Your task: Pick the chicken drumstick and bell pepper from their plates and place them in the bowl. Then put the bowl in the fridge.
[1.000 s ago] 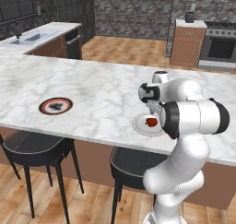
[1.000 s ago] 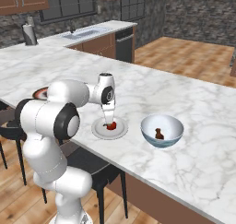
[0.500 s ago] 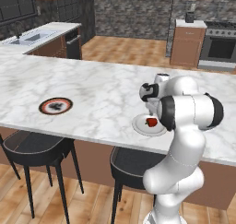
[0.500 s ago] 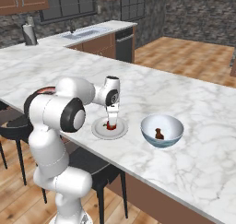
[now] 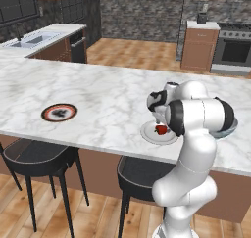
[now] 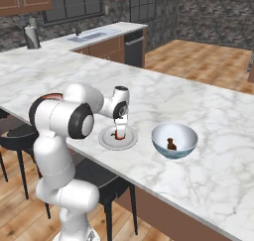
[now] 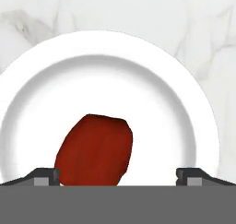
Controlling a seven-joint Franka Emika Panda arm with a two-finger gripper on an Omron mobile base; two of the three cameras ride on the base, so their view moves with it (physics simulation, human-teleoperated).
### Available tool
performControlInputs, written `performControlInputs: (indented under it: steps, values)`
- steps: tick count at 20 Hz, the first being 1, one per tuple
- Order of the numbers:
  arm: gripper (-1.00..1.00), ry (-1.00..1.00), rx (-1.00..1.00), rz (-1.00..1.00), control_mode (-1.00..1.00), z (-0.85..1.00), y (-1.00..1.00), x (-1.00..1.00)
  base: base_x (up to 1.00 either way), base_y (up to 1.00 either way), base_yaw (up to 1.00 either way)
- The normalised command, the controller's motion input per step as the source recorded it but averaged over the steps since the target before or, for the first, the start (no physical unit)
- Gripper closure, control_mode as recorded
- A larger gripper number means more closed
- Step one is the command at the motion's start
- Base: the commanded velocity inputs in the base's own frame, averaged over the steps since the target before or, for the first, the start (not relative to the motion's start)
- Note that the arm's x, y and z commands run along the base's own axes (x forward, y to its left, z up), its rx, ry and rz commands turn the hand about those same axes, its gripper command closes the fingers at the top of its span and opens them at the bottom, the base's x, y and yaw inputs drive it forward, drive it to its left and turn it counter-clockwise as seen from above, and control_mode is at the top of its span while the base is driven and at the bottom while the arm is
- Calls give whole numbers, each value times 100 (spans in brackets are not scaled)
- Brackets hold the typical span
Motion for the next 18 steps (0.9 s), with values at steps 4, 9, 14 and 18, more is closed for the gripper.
performControlInputs:
  steps: [4,9,14,18]
  values:
    - [-100,-2,0,0,-100,-11,0,28,0,0,0]
    - [-100,0,0,0,-100,-14,2,17,0,0,0]
    - [-100,3,0,0,-100,-26,3,2,0,0,0]
    - [-100,1,0,0,-100,-26,0,5,0,0,0]
